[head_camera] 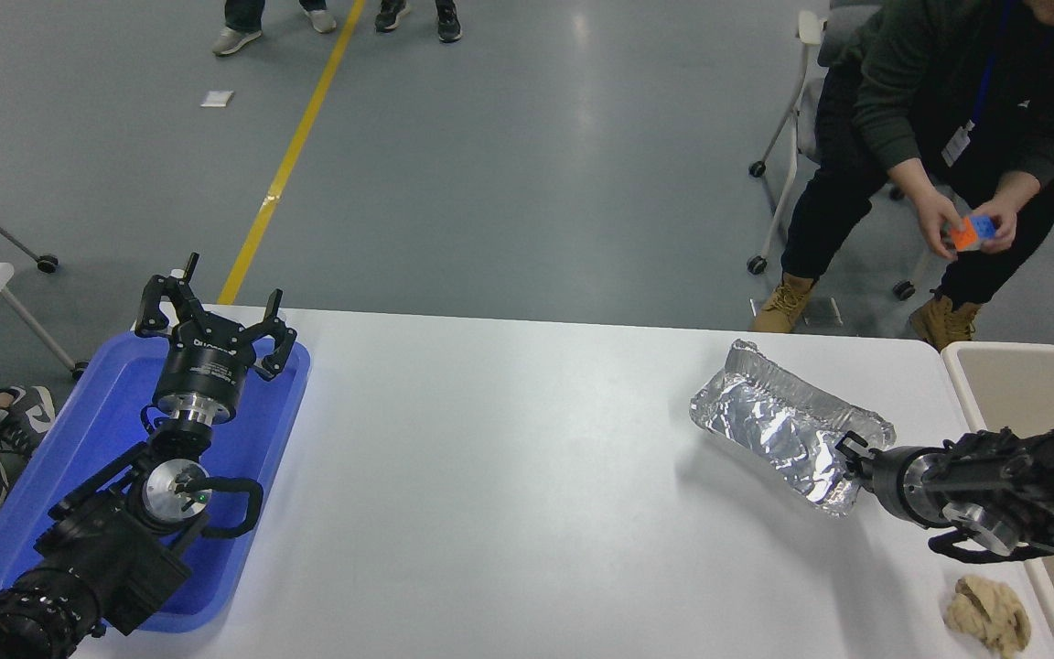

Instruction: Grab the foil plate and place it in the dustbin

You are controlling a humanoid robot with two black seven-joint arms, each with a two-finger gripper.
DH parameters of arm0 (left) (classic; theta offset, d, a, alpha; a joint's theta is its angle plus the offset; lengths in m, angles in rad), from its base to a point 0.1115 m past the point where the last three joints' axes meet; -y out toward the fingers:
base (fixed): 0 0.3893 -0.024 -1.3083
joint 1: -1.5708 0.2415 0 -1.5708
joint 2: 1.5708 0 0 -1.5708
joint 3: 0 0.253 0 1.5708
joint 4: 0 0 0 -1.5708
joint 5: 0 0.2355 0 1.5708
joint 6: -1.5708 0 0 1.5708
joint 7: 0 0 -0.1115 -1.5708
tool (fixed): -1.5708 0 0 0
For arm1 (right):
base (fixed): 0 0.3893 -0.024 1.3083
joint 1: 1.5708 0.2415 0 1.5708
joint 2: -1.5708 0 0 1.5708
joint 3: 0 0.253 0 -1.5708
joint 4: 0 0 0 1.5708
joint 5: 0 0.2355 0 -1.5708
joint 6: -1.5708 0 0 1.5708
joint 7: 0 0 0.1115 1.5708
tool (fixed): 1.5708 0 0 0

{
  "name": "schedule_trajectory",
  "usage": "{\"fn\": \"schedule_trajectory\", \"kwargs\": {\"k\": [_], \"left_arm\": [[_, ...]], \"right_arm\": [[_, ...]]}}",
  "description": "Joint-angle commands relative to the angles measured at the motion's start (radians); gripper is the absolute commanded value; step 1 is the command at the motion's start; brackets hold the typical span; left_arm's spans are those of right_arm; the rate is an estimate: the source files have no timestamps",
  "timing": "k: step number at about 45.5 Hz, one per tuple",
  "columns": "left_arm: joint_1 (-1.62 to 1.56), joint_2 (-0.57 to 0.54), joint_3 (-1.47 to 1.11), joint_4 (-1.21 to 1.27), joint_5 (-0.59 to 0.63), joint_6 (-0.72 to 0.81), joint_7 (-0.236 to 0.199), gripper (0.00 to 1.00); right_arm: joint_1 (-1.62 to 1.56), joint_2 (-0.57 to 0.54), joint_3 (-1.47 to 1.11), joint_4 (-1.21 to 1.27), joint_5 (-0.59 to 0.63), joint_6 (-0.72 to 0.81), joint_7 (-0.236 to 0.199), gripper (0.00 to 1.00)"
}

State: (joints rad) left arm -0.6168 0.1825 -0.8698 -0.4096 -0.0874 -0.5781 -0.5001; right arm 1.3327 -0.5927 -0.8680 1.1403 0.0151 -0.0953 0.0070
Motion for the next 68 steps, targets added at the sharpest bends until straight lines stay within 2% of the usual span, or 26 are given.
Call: {"fn": "schedule_trajectory", "kwargs": {"k": [1,23,36,53,60,68], "left_arm": [[0.000,0.000,0.000,0.000,0.000,0.000,0.000,1.00],[0.002,0.000,0.000,0.000,-0.002,0.001,0.000,1.00],[0.002,0.000,0.000,0.000,-0.002,0.001,0.000,1.00],[0.002,0.000,0.000,0.000,-0.002,0.000,0.000,1.00],[0.002,0.000,0.000,0.000,-0.002,0.001,0.000,1.00],[0.002,0.000,0.000,0.000,0.000,0.000,0.000,1.00]], "right_arm": [[0.331,-0.113,-0.163,0.128,-0.064,0.146,-0.005,0.00],[0.838,-0.121,-0.413,0.131,-0.069,0.494,-0.009,0.00],[0.984,-0.119,-0.473,0.131,-0.124,0.618,-0.010,0.00],[0.928,-0.121,-0.474,0.090,-0.132,0.600,-0.012,0.00],[0.792,-0.130,-0.473,-0.048,-0.106,0.537,-0.012,0.00],[0.547,-0.167,-0.462,-0.296,-0.020,0.517,-0.013,0.00]]}}
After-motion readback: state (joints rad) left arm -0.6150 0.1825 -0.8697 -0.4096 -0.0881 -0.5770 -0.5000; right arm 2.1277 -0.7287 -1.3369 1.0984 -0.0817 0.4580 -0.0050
